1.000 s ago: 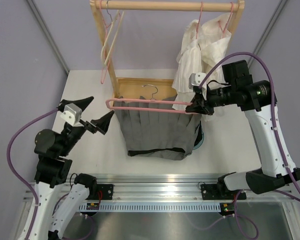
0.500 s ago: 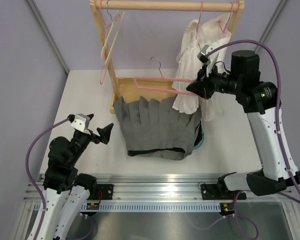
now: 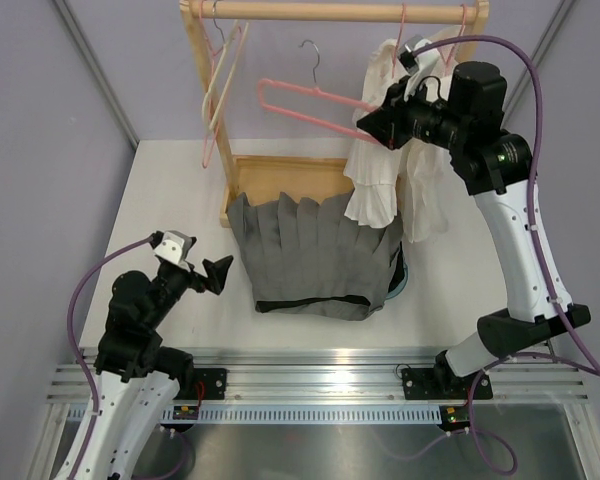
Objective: Remove the skirt from the hanger
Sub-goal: Place the hanger at the clothesline.
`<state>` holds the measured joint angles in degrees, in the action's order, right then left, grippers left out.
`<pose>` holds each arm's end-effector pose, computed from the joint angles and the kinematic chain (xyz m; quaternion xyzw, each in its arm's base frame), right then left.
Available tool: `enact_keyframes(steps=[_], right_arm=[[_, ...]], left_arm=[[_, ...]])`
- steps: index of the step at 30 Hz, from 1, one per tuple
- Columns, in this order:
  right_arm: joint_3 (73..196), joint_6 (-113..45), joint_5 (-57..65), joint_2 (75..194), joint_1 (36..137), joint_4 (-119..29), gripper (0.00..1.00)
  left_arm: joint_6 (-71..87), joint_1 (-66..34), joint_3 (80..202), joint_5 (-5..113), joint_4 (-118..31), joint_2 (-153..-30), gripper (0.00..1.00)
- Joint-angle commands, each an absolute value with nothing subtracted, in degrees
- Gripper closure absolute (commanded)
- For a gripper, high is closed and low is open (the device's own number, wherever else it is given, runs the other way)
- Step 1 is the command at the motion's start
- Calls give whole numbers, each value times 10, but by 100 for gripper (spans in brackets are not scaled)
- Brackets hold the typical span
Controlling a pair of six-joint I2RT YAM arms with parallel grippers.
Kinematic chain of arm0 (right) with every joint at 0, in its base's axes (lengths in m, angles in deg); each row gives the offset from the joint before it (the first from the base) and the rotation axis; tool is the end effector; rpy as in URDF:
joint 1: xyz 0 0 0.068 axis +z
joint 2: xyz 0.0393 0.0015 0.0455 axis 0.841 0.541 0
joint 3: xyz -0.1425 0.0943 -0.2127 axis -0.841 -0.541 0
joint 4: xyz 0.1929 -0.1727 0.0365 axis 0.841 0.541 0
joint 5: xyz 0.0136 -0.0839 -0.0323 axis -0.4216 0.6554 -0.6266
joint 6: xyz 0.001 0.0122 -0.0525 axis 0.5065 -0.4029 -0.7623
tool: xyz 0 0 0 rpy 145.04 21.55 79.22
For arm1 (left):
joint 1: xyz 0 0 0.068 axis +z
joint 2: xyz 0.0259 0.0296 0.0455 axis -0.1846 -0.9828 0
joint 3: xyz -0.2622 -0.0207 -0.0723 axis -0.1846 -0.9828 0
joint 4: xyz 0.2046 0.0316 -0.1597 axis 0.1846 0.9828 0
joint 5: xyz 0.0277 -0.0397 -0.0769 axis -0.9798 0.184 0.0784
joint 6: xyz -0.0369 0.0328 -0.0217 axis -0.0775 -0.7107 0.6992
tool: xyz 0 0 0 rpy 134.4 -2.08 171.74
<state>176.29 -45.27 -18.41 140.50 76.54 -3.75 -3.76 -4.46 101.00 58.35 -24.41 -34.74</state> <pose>0.2669 0.1124 0.5315 -0.3155 0.6983 0.2809 0.5779 0.0978 -0.0345 0.3059 0.1736 0.7088 -0.1683 0.6627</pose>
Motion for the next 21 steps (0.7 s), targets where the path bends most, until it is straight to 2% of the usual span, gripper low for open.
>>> enact_keyframes(steps=[1, 21], right_arm=[[1825, -427, -145, 1437, 787, -107, 100], [2049, -437, 26, 1640, 846, -159, 100]], left_arm=[[-37, -43, 1008, 608, -273, -352, 1], [-37, -42, 1005, 618, -273, -365, 1]])
